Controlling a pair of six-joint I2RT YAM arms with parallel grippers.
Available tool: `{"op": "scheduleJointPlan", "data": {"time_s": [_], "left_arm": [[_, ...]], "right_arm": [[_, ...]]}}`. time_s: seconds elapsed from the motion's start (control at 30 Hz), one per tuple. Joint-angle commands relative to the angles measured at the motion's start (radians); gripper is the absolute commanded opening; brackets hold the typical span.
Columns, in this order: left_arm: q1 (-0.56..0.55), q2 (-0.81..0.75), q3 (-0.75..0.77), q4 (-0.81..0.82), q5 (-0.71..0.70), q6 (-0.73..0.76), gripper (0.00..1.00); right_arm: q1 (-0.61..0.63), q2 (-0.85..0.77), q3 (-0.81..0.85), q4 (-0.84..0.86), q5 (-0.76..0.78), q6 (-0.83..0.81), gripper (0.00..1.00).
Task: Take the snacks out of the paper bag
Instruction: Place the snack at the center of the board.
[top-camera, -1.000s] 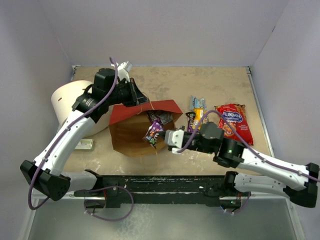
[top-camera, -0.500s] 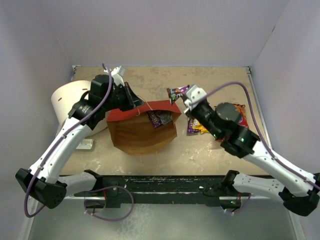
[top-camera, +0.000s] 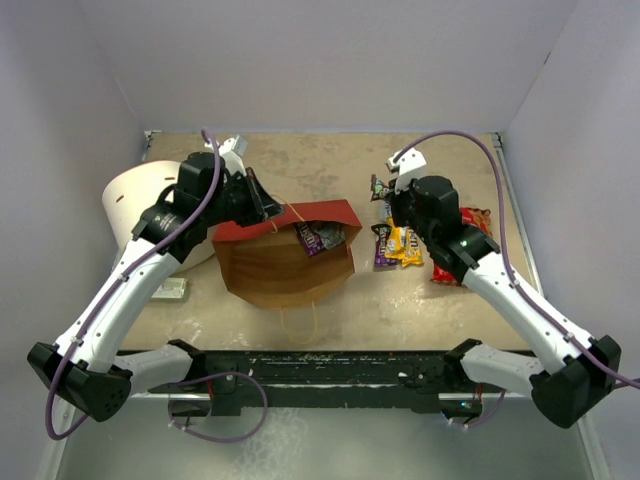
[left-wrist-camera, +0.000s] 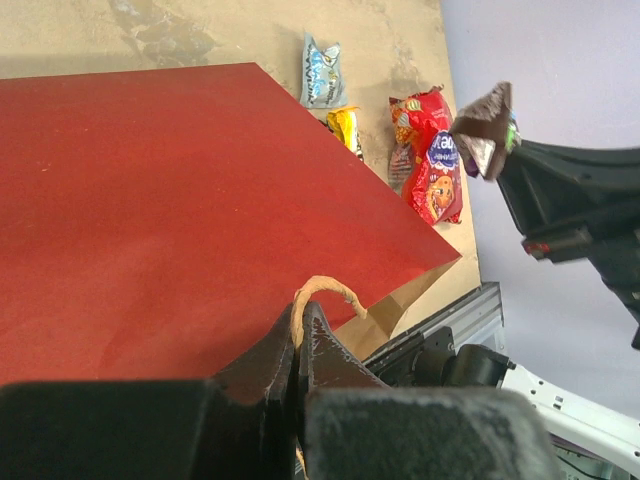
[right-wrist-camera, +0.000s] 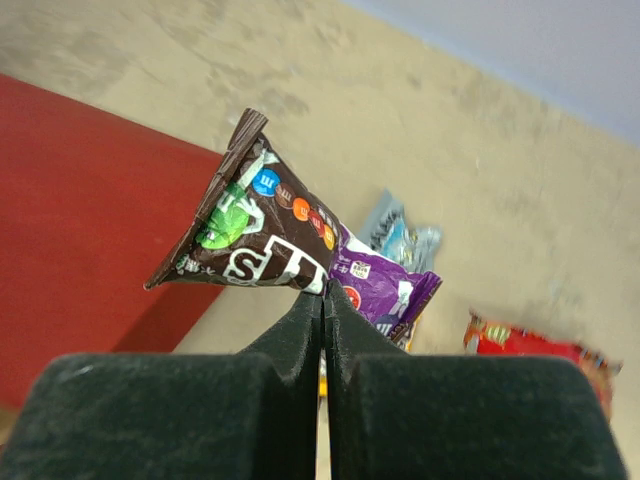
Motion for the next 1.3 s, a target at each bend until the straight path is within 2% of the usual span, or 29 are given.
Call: {"op": "scheduleJointPlan", "data": {"time_s": [0.0, 0.17, 0.3, 0.47, 0.63, 1.07, 1.2, 1.27], "left_arm": [[0.006, -0.001, 0.004, 0.041, 0.015, 0.019, 0.0], [0.006, 0.016, 0.007, 0.056, 0.047, 0.023, 0.0], [0.006, 0.023, 0.006, 0.058, 0.07, 0.026, 0.0], [0.006, 0.035, 0.007, 0.067, 0.107, 0.027, 0.0], [0.006, 0.043, 0.008, 0.082, 0.138, 0.029, 0.0], [0.006, 0.081, 0.045, 0.074, 0.198, 0.062, 0.0], [0.006, 0.092, 0.046, 0.082, 0.222, 0.06, 0.0], [0.006, 0.09, 0.048, 0.079, 0.224, 0.059, 0.0]], "right_arm": [[-0.099, 0.079, 0.09, -0.179, 0.051, 0.238, 0.0], [-0.209, 0.163, 0.106, -0.328, -0.007, 0.418, 0.0], [-0.297, 0.197, 0.068, -0.31, -0.114, 0.461, 0.0], [-0.383, 0.271, 0.057, -0.284, -0.175, 0.484, 0.0], [-0.401, 0.305, 0.028, -0.244, -0.253, 0.544, 0.0], [-0.408, 0.349, -0.119, -0.133, -0.107, 0.657, 0.0], [-0.408, 0.351, -0.135, -0.101, -0.121, 0.666, 0.14], [-0.409, 0.338, -0.125, -0.109, -0.13, 0.653, 0.27]]}}
